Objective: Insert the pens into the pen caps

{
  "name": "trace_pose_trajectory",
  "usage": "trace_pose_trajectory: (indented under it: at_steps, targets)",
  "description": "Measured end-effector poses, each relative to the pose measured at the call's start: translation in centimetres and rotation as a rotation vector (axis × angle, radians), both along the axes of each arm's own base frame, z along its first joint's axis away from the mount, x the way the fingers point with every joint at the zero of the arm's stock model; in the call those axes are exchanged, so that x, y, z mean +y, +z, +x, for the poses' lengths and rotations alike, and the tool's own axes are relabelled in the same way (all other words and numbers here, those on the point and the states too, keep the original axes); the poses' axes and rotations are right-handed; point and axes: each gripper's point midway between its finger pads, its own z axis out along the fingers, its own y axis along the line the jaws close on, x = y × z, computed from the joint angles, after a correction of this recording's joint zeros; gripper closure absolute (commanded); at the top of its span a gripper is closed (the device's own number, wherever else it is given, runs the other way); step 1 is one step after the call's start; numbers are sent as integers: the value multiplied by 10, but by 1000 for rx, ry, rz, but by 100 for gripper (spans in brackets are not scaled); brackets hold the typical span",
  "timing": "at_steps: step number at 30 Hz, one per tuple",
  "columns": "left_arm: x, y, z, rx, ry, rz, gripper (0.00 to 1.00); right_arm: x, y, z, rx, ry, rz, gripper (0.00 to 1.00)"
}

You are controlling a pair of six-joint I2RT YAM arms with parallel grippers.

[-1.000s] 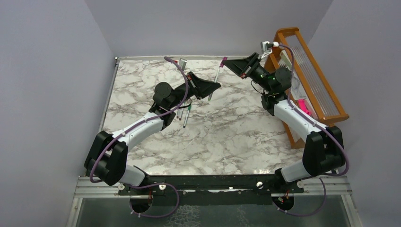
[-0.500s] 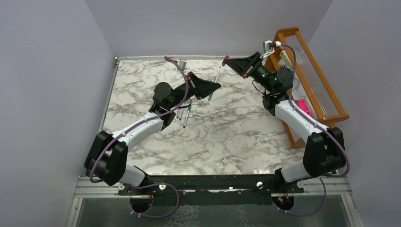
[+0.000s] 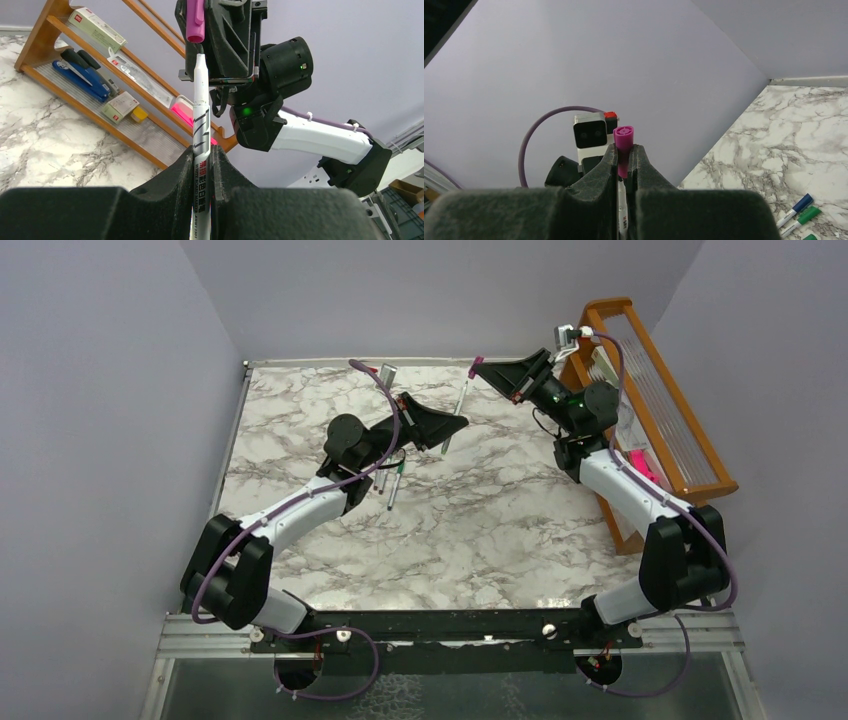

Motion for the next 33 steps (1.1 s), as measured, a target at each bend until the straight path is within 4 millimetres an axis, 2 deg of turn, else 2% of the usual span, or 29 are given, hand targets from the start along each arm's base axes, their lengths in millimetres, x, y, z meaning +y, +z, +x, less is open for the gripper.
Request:
trace_pose_trajectory:
  at_steps: [33]
  targets:
    - [-4, -7, 3, 9, -19, -6, 100, 1, -3, 3, 5, 5, -4, 99]
